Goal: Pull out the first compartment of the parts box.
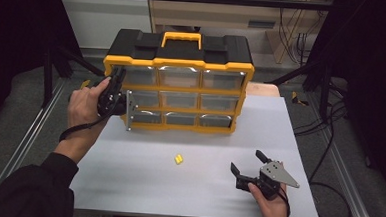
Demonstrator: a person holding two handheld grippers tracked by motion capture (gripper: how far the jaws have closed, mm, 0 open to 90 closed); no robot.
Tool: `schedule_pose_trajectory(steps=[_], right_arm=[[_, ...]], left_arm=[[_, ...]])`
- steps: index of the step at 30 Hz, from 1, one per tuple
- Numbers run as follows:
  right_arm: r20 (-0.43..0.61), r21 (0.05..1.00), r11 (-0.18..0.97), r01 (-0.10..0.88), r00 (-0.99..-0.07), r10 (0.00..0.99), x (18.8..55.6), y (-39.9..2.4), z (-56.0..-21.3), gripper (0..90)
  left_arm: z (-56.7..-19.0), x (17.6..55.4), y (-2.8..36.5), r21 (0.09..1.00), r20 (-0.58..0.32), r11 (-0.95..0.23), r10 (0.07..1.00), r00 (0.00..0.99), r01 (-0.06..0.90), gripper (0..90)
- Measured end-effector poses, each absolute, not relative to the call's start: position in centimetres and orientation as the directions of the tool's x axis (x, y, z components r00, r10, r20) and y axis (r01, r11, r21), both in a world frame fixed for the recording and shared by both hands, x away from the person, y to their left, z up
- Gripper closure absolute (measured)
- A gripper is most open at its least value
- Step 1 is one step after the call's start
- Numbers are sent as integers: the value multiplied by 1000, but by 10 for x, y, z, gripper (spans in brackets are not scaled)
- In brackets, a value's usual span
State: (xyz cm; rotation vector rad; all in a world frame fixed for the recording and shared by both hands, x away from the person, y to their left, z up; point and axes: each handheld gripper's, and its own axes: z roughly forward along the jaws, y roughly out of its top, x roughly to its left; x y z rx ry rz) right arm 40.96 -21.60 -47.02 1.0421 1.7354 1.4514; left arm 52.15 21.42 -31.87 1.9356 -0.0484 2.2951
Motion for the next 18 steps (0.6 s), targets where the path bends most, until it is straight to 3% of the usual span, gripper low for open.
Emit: schedule_pose_trajectory(steps=[6, 18], right_arm=[[24, 984, 63, 169, -471, 882, 410, -219, -469, 33], [24, 982, 67, 174, -472, 881, 410, -218, -470, 31]], left_arm=[[-320, 522, 211, 41, 982, -993, 61, -181, -111, 803], [-319, 504, 215, 75, 979, -988, 98, -177, -136, 809]])
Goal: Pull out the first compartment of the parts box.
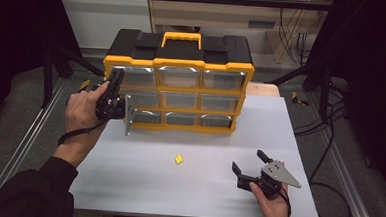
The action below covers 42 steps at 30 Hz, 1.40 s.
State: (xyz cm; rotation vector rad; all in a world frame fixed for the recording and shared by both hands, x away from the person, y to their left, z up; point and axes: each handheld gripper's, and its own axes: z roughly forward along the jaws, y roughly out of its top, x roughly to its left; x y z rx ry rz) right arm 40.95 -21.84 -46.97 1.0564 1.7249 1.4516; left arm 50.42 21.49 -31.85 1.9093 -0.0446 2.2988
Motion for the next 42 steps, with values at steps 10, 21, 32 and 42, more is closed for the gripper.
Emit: schedule_pose_trajectory(steps=[10, 21, 32, 42], right_arm=[[4, 983, 83, 162, -474, 880, 409, -220, -470, 26], [4, 984, 81, 158, -481, 877, 410, -220, -469, 27], [-2, 984, 86, 155, -478, 878, 409, -220, -469, 26], [-1, 984, 87, 156, -481, 877, 409, -220, -469, 26]], left_arm=[[-322, 489, 216, 83, 977, -985, 110, -183, -149, 805], [-322, 481, 217, 93, 975, -985, 120, -187, -147, 807], [-323, 469, 218, 110, 973, -982, 138, -186, -153, 806], [-325, 459, 217, 125, 971, -981, 152, -185, -150, 804]])
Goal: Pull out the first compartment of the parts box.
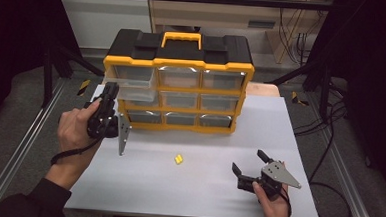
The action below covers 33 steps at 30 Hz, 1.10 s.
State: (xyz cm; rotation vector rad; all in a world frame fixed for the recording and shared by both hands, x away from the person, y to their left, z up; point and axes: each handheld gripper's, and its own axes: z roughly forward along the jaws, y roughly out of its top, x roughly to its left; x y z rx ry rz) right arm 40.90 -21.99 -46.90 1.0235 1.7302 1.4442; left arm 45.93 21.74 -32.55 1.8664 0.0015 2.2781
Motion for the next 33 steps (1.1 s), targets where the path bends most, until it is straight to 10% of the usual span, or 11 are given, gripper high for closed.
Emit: schedule_pose_trajectory(steps=[33], right_arm=[[2, 984, 85, 156, -485, 874, 408, -219, -469, 22]], left_arm=[[-325, 432, 215, 148, 967, -978, 174, -188, -145, 797]])
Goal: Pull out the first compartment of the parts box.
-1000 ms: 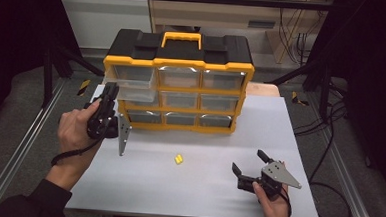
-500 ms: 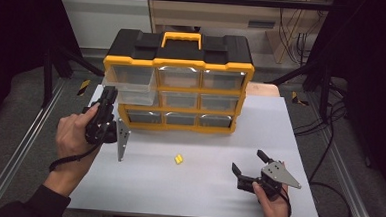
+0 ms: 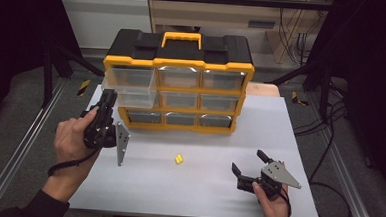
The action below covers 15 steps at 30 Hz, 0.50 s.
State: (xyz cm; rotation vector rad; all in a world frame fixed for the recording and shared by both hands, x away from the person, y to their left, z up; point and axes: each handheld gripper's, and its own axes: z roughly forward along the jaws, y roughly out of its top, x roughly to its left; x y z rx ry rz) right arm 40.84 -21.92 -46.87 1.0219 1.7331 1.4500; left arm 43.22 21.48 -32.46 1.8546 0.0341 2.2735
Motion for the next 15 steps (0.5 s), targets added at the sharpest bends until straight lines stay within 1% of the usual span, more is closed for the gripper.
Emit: schedule_pose_trajectory(steps=[15], right_arm=[[5, 984, 82, 158, -484, 875, 408, -219, -469, 22]], left_arm=[[-326, 424, 214, 150, 968, -978, 175, -181, -142, 792]])
